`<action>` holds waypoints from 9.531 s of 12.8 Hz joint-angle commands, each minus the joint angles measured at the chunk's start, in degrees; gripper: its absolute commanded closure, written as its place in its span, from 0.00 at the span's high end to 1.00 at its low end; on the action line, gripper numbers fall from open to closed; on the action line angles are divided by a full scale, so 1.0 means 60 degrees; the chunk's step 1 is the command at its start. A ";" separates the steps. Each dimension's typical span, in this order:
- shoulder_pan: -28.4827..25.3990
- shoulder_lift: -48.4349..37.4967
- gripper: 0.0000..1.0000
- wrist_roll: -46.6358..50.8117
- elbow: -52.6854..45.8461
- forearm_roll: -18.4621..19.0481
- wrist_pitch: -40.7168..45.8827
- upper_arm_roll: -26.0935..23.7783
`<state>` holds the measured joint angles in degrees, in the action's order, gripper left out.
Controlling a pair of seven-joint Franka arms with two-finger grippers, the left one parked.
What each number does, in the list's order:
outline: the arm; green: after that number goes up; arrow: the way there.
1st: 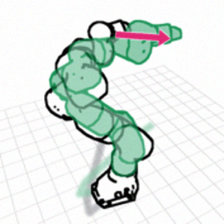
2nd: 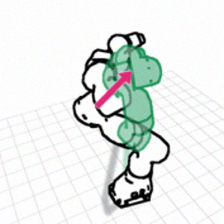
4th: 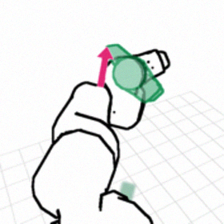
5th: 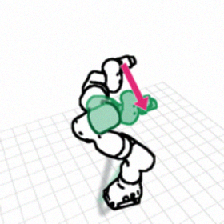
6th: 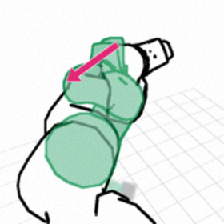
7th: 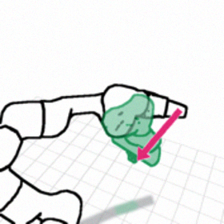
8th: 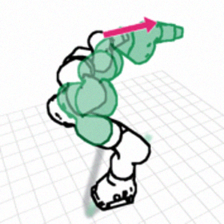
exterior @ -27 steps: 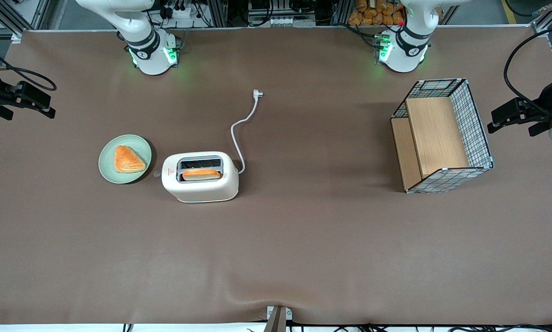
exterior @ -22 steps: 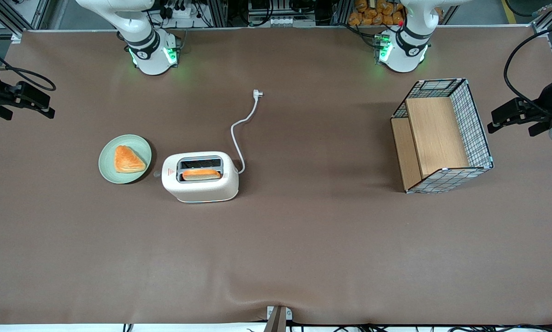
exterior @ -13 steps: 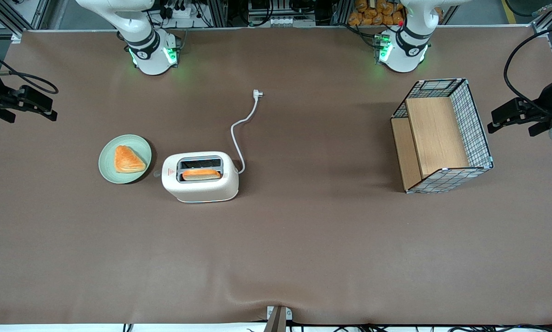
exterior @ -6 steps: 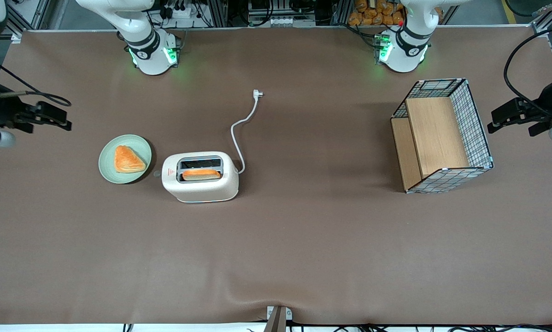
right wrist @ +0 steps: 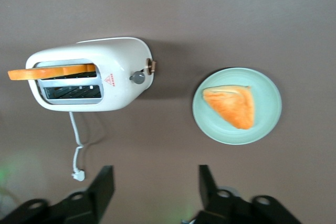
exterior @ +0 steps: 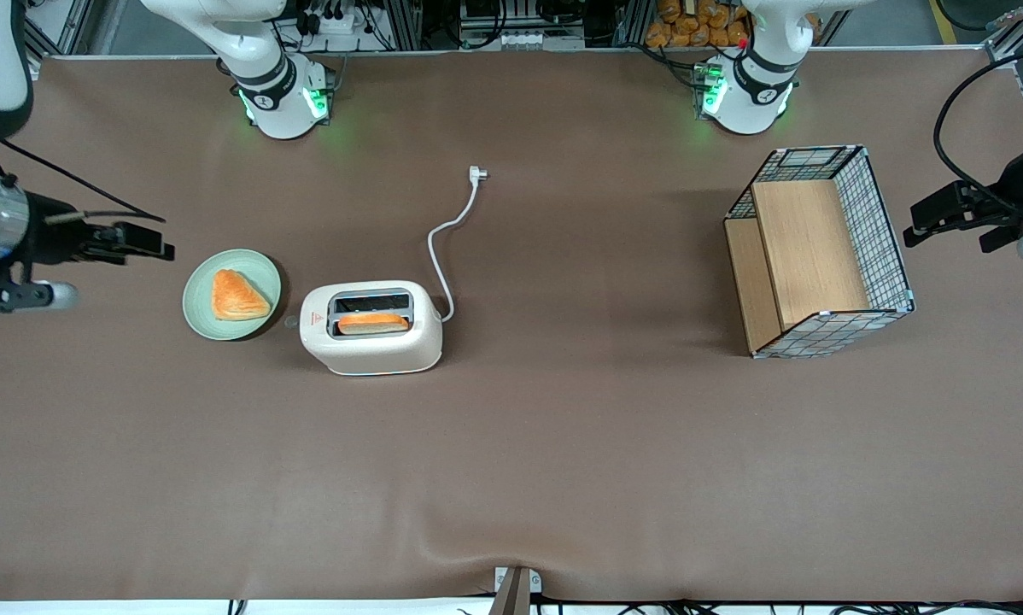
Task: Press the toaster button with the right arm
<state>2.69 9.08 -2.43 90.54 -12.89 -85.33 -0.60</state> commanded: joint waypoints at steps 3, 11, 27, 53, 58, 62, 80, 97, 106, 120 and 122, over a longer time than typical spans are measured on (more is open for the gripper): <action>-0.0126 0.0404 0.00 0.0010 0.0816 -0.0429 -0.1084 -0.0090; -0.0390 0.0886 0.00 -0.0838 0.2663 -0.2156 -0.3736 -0.0119; -0.0741 0.1518 0.00 -0.1118 0.3308 -0.2729 -0.4822 -0.0119; -0.0596 0.2631 0.00 -0.2318 0.3410 -0.3506 -0.5524 -0.0119; -0.0522 0.2880 0.00 -0.2700 0.3542 -0.3828 -0.5773 -0.0119; -0.0346 0.3115 0.00 -0.3272 0.3542 -0.3989 -0.5832 -0.0119; -0.0361 0.3042 0.00 -0.3154 0.3352 -0.4033 -0.5643 -0.0105; -0.0053 0.3203 1.00 -0.2510 0.1155 -0.2555 -0.3972 0.0013; 0.0005 0.3130 1.00 -0.2641 -0.2314 0.0786 -0.2010 -0.0002; -0.0843 -0.0880 1.00 -0.0269 -0.0870 0.1357 -0.0310 0.1199; -0.0859 -0.1336 1.00 -0.0108 -0.0517 0.1533 -0.0237 0.1155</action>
<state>-1.17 6.23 -4.84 81.77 -5.56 -86.02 5.84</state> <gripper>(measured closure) 0.000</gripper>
